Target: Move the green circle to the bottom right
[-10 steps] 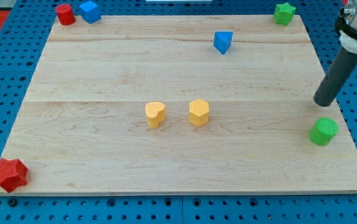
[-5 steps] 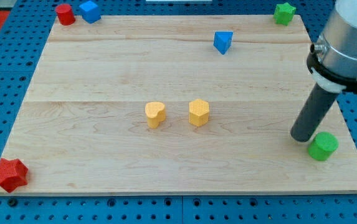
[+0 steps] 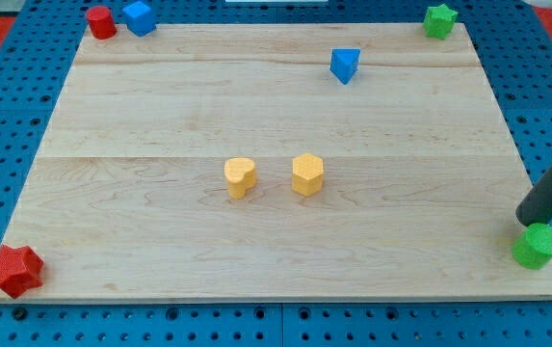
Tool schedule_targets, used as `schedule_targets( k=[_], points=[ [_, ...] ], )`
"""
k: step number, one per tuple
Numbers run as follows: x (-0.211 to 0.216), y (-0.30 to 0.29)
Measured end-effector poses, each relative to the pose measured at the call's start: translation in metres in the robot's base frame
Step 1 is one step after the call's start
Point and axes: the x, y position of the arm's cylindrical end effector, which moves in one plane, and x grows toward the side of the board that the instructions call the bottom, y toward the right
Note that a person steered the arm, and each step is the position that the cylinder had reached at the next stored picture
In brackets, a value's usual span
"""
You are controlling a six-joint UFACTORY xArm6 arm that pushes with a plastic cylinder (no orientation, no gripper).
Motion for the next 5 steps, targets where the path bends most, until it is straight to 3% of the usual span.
schedule_targets(
  k=[4, 5],
  points=[
    [0.019, -0.011],
    [-0.031, -0.012]
  ],
)
